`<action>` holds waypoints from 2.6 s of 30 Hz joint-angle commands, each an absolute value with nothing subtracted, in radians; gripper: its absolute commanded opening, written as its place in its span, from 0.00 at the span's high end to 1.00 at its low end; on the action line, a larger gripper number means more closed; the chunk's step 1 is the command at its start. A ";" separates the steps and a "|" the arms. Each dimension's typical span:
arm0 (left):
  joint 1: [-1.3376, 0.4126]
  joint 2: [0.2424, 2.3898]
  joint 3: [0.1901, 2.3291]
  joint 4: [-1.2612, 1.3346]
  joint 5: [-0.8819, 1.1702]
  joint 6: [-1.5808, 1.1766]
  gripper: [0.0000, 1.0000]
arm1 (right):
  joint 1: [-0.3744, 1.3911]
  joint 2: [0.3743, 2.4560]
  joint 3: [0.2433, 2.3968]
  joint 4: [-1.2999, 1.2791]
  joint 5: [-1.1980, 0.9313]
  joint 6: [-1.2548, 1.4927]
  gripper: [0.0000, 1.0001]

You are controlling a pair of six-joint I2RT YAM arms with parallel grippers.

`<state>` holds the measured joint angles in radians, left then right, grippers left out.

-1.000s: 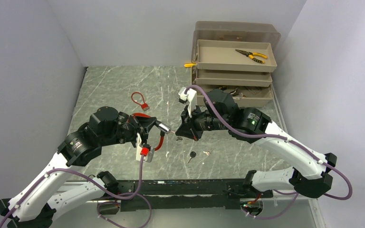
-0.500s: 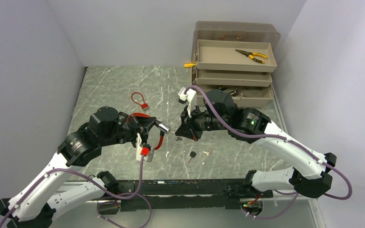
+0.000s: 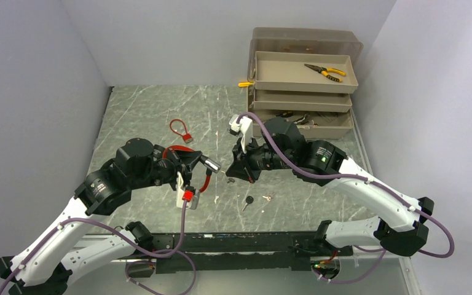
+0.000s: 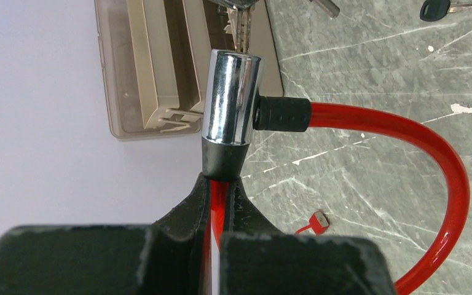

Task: Unlock with the key
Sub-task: Unlock the lock.

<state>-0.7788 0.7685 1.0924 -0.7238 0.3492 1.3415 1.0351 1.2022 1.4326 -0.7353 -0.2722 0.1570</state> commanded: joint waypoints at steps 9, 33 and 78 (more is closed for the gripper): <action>-0.792 0.762 1.117 -0.655 0.376 1.337 1.00 | 1.039 1.175 1.437 -0.638 -0.282 0.158 1.00; -0.791 0.765 1.099 -0.638 0.331 1.340 1.00 | 1.040 1.148 1.411 -0.630 -0.295 0.166 1.00; -0.791 0.762 1.121 -0.661 0.380 1.334 1.00 | 1.037 1.160 1.364 -0.604 -0.254 0.123 1.00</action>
<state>-0.7872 0.7700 1.0863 -0.7193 0.3351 1.3411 1.0351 1.1641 1.3785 -0.6716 -0.2714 0.1459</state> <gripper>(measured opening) 0.045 0.018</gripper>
